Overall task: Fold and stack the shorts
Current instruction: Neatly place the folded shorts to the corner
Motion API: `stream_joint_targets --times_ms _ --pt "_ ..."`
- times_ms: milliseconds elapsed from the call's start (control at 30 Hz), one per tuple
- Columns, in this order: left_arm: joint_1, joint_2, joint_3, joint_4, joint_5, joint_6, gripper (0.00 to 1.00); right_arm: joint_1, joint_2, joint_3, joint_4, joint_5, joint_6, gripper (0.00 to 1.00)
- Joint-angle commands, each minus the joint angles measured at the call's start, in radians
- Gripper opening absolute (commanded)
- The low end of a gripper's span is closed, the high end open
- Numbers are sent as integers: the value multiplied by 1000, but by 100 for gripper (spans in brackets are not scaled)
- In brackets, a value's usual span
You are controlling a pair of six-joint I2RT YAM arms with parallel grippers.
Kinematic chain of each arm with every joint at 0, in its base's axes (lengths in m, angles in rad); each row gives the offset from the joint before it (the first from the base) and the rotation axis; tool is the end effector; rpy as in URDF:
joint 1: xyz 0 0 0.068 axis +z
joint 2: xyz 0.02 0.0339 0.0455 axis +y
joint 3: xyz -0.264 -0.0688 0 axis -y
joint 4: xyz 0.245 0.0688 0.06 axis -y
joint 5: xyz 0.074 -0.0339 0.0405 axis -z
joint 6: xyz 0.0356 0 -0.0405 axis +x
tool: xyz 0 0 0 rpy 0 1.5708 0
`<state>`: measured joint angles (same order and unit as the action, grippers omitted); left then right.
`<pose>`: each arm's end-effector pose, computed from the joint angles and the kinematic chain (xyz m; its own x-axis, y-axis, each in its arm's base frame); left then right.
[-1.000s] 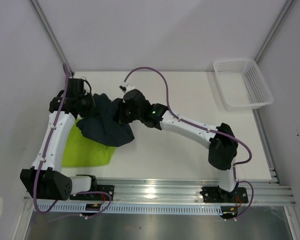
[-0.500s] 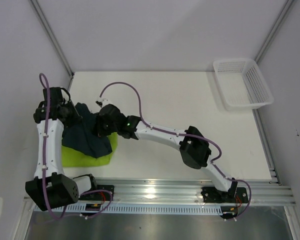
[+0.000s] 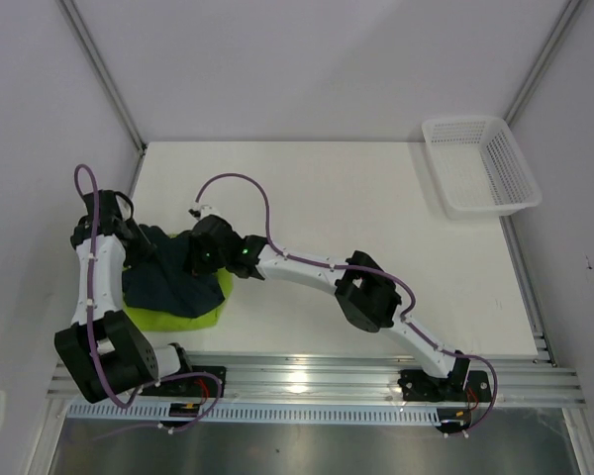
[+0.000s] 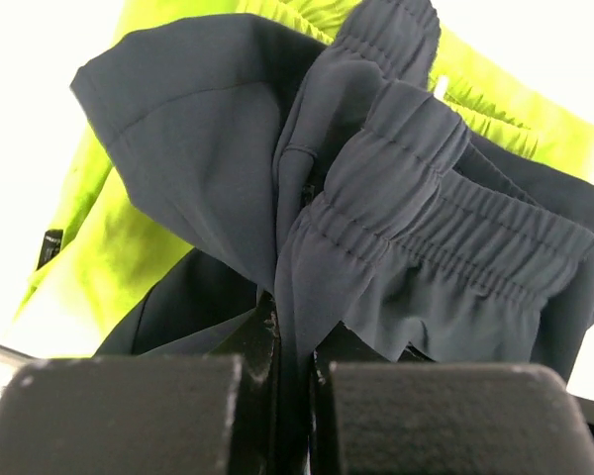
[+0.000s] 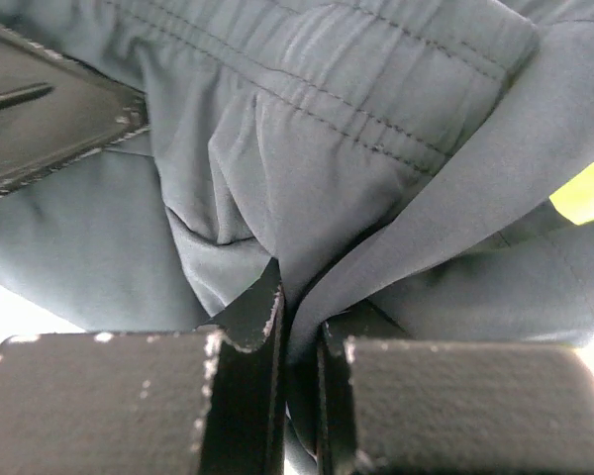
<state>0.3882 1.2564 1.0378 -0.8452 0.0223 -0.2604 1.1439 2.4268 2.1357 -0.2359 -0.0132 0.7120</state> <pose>0.2259 0.0915 0.2742 -0.6870 -0.5591 -0.4642 -0.5643 0.8129 -0.1439 0.2339 0.5154 0.2186 -0.7554 -0.0829 -0.6500 -0.5566 0.6047 0.5697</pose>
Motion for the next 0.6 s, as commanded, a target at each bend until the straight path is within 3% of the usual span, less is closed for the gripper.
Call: stream_joint_targets --times_ms 0,133,167,200,233,267,300,333,367,567 --pt "14 15 -4 64 -18 18 0 14 -26 11 55 64 18 0" --pt "23 69 4 51 -87 16 4 28 -64 -39 40 142 14 0" --pt "24 80 8 48 -91 16 15 24 -63 -36 21 142 20 1" --pt "26 102 14 35 -107 12 33 19 -64 -46 14 150 27 4" --pt "28 110 16 29 -119 7 33 19 -69 -46 14 150 27 8" --pt "28 115 22 23 -128 3 57 14 -74 -71 23 156 33 14" --pt "28 112 22 14 -139 -10 71 10 -86 -82 26 157 37 25" --pt "28 91 28 12 -157 -13 97 7 -90 -89 27 157 38 31" --pt "28 78 30 12 -165 -19 99 1 -95 -97 24 157 40 41" --pt "28 17 70 -15 -237 -23 99 -29 -120 -151 9 145 82 74"
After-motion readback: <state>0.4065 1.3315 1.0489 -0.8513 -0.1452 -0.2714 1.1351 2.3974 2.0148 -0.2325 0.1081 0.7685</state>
